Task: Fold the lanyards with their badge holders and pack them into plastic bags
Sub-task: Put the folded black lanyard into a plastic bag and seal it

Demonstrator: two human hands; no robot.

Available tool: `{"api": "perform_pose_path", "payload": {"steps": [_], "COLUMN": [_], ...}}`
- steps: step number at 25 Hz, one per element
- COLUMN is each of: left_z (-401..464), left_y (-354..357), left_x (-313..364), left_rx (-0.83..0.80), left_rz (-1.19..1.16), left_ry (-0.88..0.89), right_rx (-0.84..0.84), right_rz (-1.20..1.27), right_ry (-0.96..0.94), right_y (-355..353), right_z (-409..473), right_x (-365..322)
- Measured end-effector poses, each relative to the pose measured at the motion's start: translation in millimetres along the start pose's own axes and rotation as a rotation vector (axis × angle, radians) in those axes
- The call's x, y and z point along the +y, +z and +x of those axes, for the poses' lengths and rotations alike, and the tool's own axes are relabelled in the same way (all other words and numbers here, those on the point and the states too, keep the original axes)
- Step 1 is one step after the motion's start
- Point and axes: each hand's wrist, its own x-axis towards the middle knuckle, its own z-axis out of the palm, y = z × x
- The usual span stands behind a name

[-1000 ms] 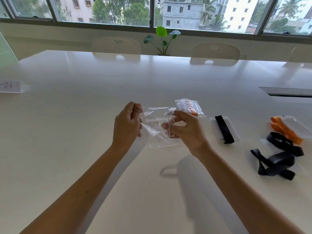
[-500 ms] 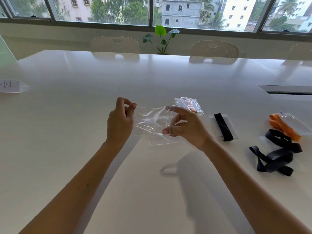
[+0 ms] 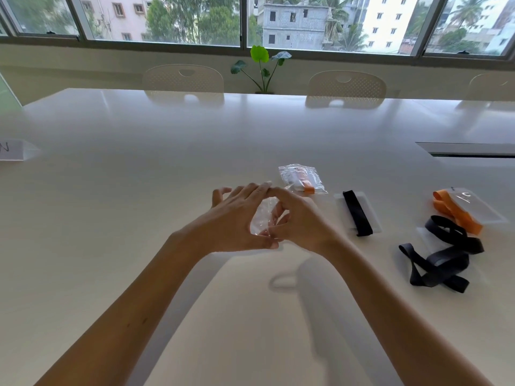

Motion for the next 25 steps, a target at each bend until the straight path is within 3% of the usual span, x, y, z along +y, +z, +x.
{"api": "perform_pose_path", "payload": {"steps": [5,7,9,11,13,16,18,25], "left_z": [6,10,13,14,16,16,14,21], "left_y": [-3,-2,-2,0,4,7,8,18], "left_x": [8,10,12,15,18,20,19,36], "left_rx": [0.185,0.212,0.217,0.202,0.192,0.183,0.179,0.183], "left_rz": [0.041,0.038,0.034,0.026,0.017,-0.004,-0.017,0.003], "left_ry": [0.083,0.069,0.049,0.029,0.015,0.005,0.008,0.018], "right_rx": [0.007,0.136,0.353,0.42,0.27,-0.028,-0.058,0.192], "right_rz": [0.076,0.135,-0.121,-0.448,-0.5,-0.32,-0.217,-0.115], "right_ry": [0.088,0.173,0.316,0.524,0.733,0.925,0.899,0.789], "right_y": [-20,-43,-76,-109,-133,-140,-131,-129], "right_z": [0,3,6,1,-8,-18,-17,-15], "right_x": [-6,-3,8,23,41,55,62,82]}}
